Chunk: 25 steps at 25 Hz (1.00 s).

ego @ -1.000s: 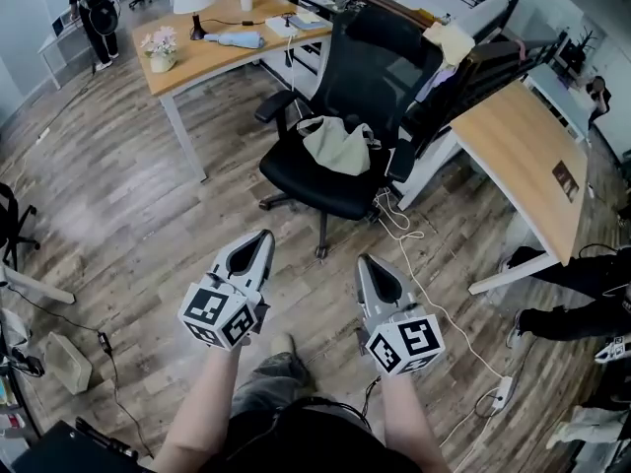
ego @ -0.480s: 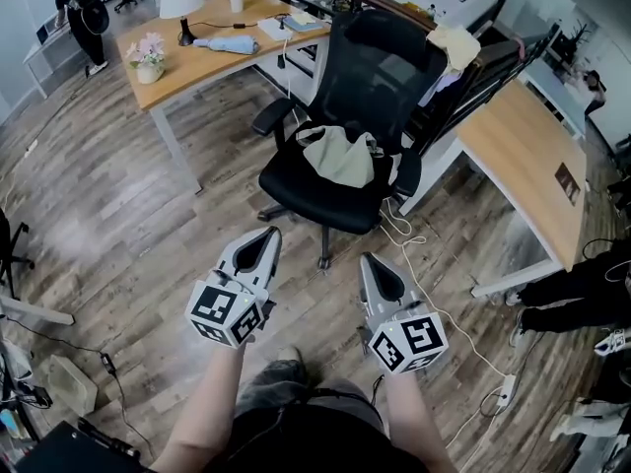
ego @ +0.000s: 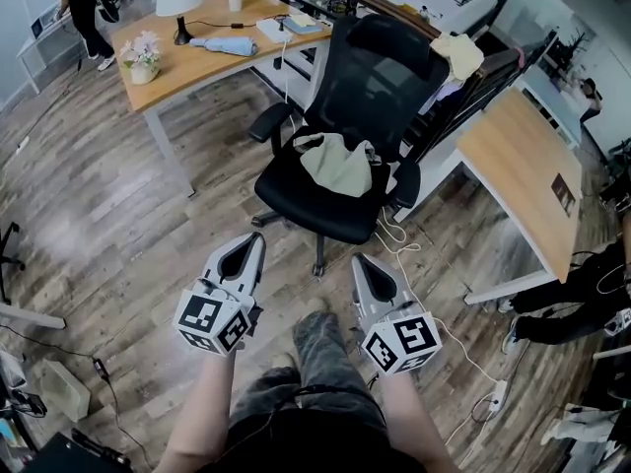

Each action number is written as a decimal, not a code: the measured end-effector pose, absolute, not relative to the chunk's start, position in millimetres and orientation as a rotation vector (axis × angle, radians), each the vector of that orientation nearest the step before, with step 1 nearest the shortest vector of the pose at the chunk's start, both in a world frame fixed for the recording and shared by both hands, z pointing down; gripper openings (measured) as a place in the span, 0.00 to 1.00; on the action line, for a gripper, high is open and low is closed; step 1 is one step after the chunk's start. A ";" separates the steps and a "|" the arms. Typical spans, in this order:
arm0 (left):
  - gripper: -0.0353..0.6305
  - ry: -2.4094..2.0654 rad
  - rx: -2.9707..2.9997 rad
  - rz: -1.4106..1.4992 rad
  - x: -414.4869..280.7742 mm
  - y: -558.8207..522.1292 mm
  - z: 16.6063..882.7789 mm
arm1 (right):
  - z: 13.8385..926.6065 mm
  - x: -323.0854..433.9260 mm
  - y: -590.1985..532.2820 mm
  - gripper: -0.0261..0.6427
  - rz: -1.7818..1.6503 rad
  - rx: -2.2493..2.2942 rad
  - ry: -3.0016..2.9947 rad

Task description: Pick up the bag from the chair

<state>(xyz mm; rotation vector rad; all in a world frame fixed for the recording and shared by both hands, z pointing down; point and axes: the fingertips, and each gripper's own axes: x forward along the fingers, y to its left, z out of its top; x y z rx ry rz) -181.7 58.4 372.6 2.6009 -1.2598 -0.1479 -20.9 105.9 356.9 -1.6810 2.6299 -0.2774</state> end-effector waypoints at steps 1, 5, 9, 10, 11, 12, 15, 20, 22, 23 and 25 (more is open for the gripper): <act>0.05 -1.271 2.592 -0.148 -185.3 54.7 373.8 | 357.7 -23.8 100.7 0.05 -0.277 -1.670 2.639; 0.05 -1.313 2.569 -0.140 -197.8 34.3 378.2 | 364.0 -32.3 73.1 0.05 -0.292 -1.626 2.648; 0.05 -1.335 2.549 -0.123 -199.9 6.4 386.8 | 373.3 -36.9 38.9 0.05 -0.311 -1.580 2.667; 0.05 -1.337 2.542 -0.121 -198.2 -2.6 388.7 | 374.9 -36.0 29.0 0.05 -0.313 -1.574 2.672; 0.05 -1.335 2.537 -0.121 -195.2 -12.5 390.2 | 375.5 -33.7 18.4 0.05 -0.313 -1.570 2.673; 0.05 -1.329 2.535 -0.123 -190.8 -23.0 391.6 | 375.8 -30.2 7.5 0.05 -0.310 -1.569 2.673; 0.05 -1.291 2.533 -0.125 -171.6 -53.9 398.7 | 380.3 -13.3 -23.7 0.05 -0.309 -1.593 2.668; 0.05 -1.226 2.537 -0.107 -129.9 -107.6 410.6 | 393.0 23.2 -69.7 0.05 -0.360 -1.655 2.634; 0.05 -1.194 2.545 -0.093 -110.8 -128.4 414.0 | 397.7 38.7 -86.7 0.05 -0.375 -1.678 2.624; 0.05 -1.177 2.552 -0.084 -101.3 -138.0 415.7 | 400.0 46.4 -95.0 0.05 -0.382 -1.689 2.618; 0.05 -1.145 2.566 -0.071 -83.7 -155.8 419.3 | 404.3 60.2 -110.5 0.05 -0.386 -1.709 2.610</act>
